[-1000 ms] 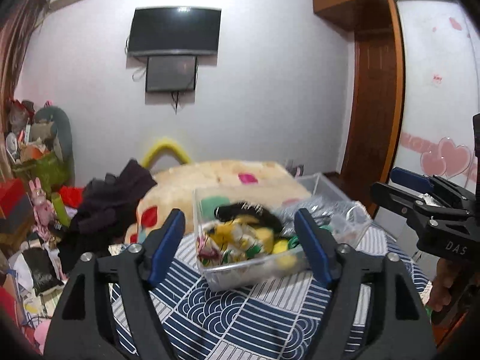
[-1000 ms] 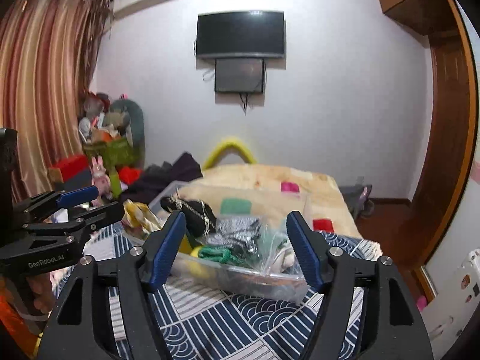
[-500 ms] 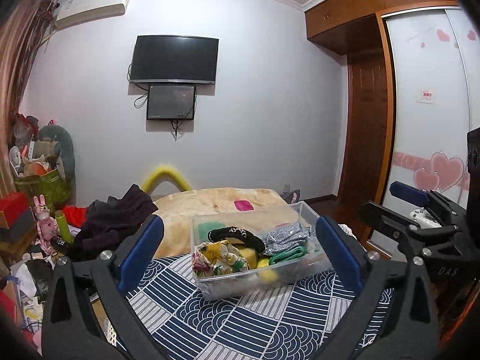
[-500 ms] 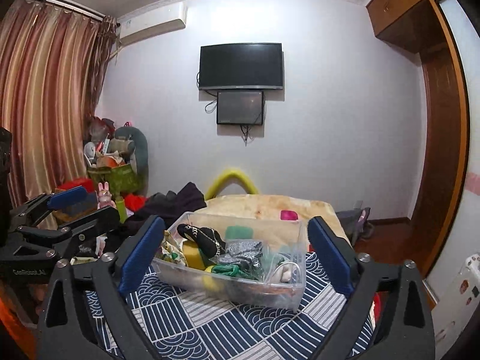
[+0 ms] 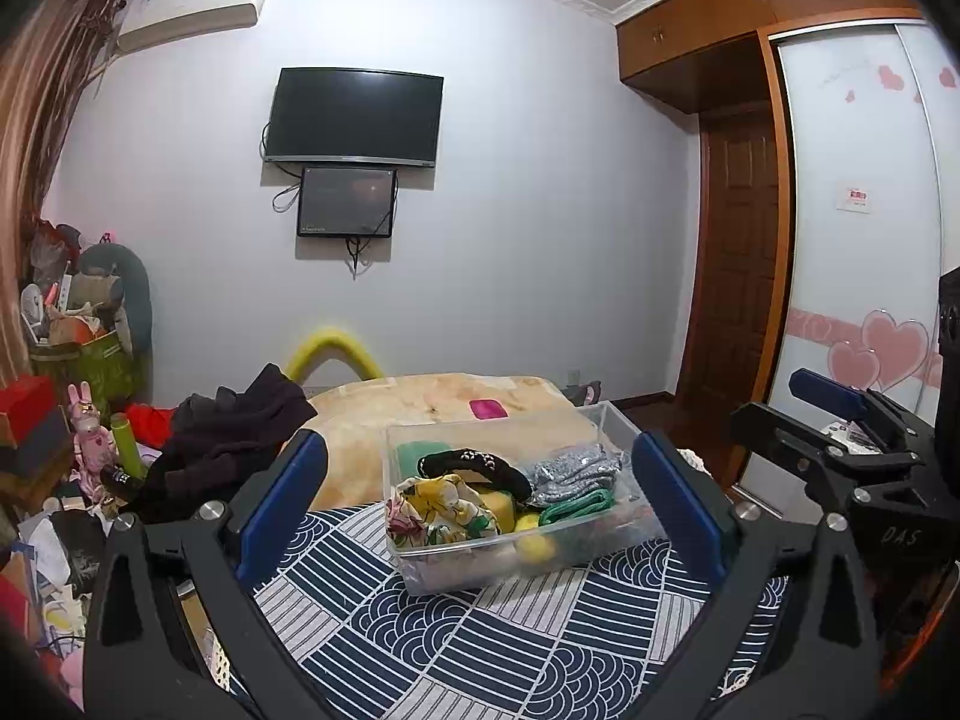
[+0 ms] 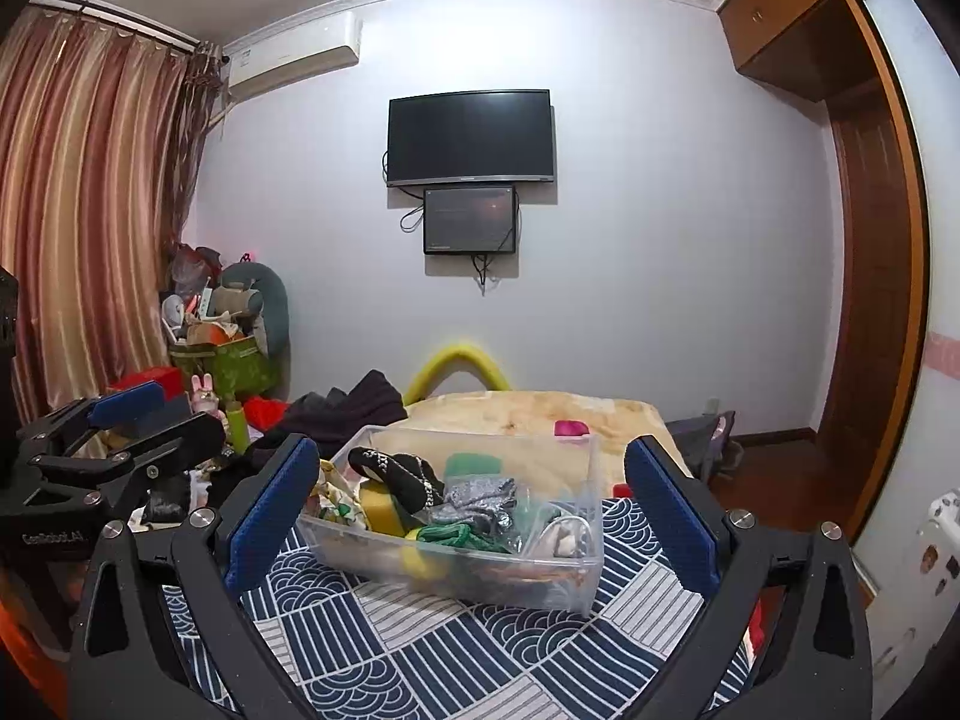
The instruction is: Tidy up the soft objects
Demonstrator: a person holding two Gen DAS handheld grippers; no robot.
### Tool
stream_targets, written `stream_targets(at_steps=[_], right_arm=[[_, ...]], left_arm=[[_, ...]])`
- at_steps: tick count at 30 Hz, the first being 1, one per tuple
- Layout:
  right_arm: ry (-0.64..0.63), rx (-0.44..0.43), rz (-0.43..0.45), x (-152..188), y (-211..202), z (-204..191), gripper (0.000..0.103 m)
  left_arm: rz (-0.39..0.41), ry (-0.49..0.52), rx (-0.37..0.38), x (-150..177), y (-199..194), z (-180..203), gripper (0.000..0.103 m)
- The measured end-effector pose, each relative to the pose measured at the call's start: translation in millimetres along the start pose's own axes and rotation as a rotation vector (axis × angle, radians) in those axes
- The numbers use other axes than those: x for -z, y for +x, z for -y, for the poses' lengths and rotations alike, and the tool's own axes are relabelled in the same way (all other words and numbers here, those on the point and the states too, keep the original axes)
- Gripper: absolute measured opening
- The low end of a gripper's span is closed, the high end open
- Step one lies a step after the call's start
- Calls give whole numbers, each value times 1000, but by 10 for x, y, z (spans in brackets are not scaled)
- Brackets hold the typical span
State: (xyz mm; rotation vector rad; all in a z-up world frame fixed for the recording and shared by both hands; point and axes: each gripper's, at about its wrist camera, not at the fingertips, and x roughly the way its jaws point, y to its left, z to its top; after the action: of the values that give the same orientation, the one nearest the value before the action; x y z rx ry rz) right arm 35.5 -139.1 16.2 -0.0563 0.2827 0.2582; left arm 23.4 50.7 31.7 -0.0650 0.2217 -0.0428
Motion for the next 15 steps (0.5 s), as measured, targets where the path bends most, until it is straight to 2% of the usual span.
stream_targets(at_steps=[15], right_arm=[[3, 0, 5, -17, -36, 9, 102]], left_arm=[[-1, 1, 1, 3, -2, 5, 103]])
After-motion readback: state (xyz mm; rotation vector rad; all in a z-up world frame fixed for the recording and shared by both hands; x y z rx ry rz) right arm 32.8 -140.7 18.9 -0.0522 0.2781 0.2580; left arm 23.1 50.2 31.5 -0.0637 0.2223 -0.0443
